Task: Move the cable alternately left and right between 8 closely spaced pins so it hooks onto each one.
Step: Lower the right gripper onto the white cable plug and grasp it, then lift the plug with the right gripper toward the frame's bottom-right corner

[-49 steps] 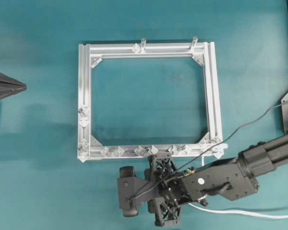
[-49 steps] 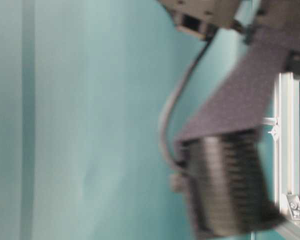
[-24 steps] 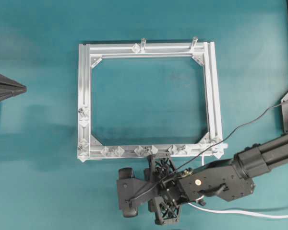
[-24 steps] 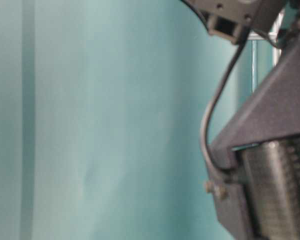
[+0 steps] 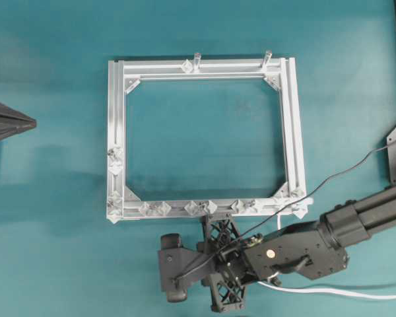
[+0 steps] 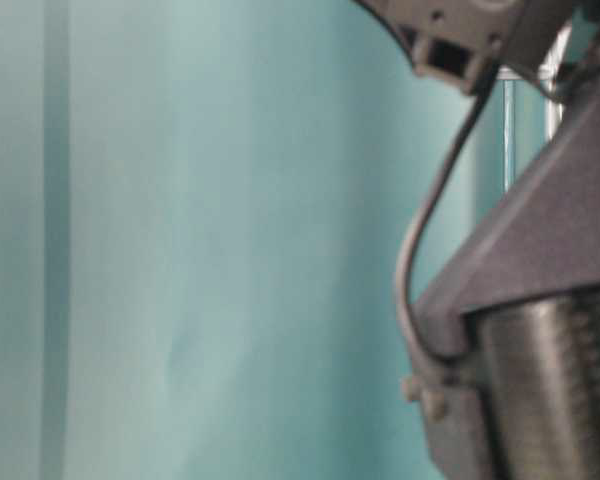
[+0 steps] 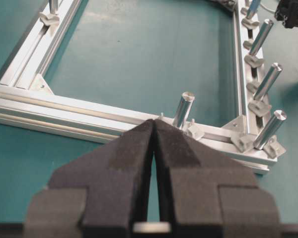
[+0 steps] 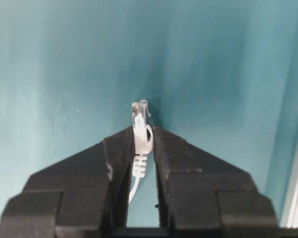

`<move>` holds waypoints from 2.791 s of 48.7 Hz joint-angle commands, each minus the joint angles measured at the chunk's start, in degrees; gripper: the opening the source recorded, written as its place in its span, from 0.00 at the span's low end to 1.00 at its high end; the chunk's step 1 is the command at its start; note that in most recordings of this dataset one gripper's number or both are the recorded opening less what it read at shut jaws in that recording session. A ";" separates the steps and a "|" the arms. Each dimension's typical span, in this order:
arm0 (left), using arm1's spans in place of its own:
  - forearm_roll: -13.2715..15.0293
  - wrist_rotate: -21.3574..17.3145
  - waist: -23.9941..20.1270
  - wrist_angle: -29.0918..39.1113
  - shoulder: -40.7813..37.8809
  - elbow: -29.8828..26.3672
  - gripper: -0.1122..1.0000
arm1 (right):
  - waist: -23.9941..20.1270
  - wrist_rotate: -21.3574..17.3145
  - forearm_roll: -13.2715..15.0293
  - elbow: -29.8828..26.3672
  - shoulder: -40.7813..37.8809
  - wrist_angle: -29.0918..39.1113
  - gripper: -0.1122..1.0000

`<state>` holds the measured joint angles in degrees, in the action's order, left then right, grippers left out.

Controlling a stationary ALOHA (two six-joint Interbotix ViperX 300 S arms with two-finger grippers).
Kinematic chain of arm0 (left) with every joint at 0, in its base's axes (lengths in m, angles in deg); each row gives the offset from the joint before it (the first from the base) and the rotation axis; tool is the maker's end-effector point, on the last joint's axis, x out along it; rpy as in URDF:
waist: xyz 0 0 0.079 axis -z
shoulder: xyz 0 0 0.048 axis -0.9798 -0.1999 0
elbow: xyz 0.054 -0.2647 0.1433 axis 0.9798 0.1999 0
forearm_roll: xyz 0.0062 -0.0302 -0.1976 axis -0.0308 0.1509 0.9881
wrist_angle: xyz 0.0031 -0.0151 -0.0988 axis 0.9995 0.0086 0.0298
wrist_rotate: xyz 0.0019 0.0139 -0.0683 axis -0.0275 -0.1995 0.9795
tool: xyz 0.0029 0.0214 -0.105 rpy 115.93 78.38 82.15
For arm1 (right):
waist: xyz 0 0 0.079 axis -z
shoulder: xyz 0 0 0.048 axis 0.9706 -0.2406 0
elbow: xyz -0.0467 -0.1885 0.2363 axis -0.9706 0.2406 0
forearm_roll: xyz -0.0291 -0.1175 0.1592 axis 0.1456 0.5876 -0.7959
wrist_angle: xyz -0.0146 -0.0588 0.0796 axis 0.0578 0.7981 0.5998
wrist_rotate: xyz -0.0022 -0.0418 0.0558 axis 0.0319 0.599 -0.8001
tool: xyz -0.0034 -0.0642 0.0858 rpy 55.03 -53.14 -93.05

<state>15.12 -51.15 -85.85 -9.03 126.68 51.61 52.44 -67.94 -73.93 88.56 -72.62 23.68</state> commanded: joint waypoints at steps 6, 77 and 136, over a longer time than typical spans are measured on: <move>-0.18 0.44 0.09 -0.44 -0.44 -1.05 0.10 | -0.18 0.00 -0.09 -1.76 1.14 2.02 0.23; -0.18 0.62 -0.09 -0.44 -0.62 -0.62 0.10 | -3.60 -79.45 12.13 18.28 21.18 17.84 0.23; -0.18 0.62 -0.62 -1.49 -0.70 0.26 0.10 | 1.32 -85.17 14.85 20.39 23.99 20.92 0.22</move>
<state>15.12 -50.98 -86.29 -9.99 126.68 52.57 53.67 -153.10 -59.34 109.30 -50.03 44.77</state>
